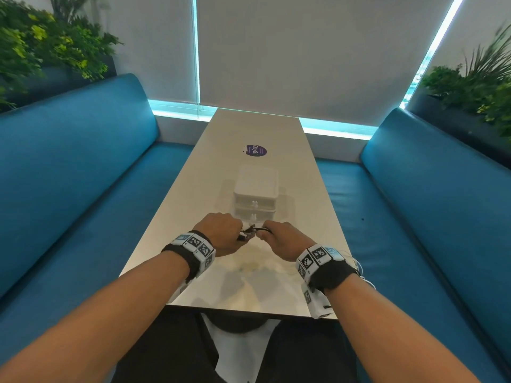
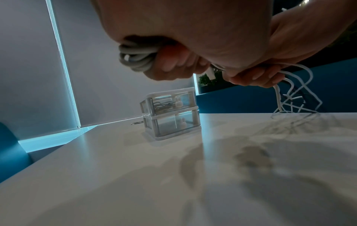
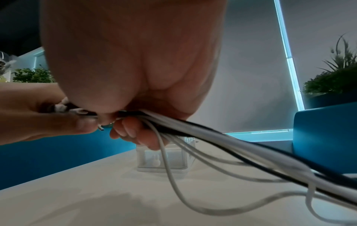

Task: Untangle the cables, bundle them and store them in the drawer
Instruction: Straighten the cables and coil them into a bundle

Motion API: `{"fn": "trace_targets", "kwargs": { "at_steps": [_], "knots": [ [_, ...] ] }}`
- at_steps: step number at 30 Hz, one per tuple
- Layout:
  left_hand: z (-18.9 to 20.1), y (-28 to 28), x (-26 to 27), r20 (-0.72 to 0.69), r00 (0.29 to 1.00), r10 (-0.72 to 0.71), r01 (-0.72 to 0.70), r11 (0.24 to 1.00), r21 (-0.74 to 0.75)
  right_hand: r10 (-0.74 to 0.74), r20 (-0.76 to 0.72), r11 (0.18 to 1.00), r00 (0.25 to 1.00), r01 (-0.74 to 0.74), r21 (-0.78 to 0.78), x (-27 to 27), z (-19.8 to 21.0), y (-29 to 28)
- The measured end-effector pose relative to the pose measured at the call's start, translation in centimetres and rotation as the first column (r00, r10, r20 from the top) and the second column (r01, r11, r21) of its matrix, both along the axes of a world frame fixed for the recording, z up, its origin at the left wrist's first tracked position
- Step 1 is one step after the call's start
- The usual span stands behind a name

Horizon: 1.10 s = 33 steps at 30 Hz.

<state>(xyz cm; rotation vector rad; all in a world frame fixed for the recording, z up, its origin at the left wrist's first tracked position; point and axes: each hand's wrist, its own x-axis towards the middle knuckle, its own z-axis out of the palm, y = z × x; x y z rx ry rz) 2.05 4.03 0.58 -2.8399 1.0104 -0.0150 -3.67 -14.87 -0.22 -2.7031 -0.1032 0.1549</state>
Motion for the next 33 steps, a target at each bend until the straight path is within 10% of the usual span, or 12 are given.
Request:
{"fn": "trace_targets", "kwargs": {
  "at_steps": [9, 26, 33],
  "knots": [
    [-1.6, 0.1, 1.5, -0.066, 0.983, 0.171, -0.182, 0.950, -0.254, -0.087, -0.008, 0.990, 0.996, 0.087, 0.108, -0.8, -1.3, -0.2],
    [-1.6, -2.5, 0.6, -0.687, 0.727, -0.015, -0.646, 0.324, -0.691, -0.042, -0.044, 0.958, 0.998, 0.053, 0.281, -0.6, -1.1, 3.8],
    [-2.6, -3.2, 0.0, -0.722, 0.670, -0.173, -0.677, 0.256, -0.690, 0.021, 0.023, 0.987, 1.000, -0.025, 0.161, 0.2, -1.3, 4.6]
  ]
}}
